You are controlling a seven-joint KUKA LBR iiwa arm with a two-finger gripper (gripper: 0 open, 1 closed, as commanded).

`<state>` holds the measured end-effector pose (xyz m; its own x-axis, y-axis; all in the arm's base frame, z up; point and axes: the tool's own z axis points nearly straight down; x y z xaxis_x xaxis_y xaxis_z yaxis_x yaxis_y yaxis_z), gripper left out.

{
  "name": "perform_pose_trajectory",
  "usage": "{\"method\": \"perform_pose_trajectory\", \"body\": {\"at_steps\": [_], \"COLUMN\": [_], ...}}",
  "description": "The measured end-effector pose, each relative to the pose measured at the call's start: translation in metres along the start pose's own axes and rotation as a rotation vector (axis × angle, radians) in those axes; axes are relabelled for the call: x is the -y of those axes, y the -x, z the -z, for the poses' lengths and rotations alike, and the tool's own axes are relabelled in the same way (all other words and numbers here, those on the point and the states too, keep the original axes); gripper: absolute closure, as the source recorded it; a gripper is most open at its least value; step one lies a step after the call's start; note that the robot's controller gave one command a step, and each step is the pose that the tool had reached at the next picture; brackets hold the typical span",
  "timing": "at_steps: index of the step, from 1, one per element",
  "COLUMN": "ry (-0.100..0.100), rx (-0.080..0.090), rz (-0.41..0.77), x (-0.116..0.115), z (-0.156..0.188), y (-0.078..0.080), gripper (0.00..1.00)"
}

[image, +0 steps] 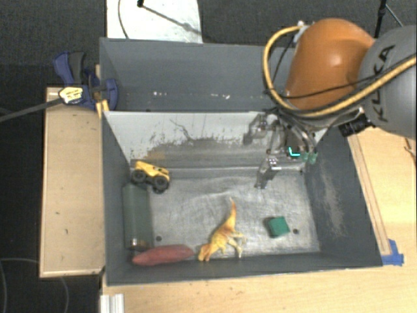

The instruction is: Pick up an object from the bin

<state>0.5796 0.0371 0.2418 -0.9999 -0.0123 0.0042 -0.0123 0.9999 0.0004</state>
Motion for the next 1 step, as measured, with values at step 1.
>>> {"method": "perform_pose_trajectory", "body": {"at_steps": [1], "ry": [0.000], "rx": [0.008], "rz": [-0.001], "x": [0.0002], "z": [0.0046], "y": [0.0015], "gripper": [0.00]}}
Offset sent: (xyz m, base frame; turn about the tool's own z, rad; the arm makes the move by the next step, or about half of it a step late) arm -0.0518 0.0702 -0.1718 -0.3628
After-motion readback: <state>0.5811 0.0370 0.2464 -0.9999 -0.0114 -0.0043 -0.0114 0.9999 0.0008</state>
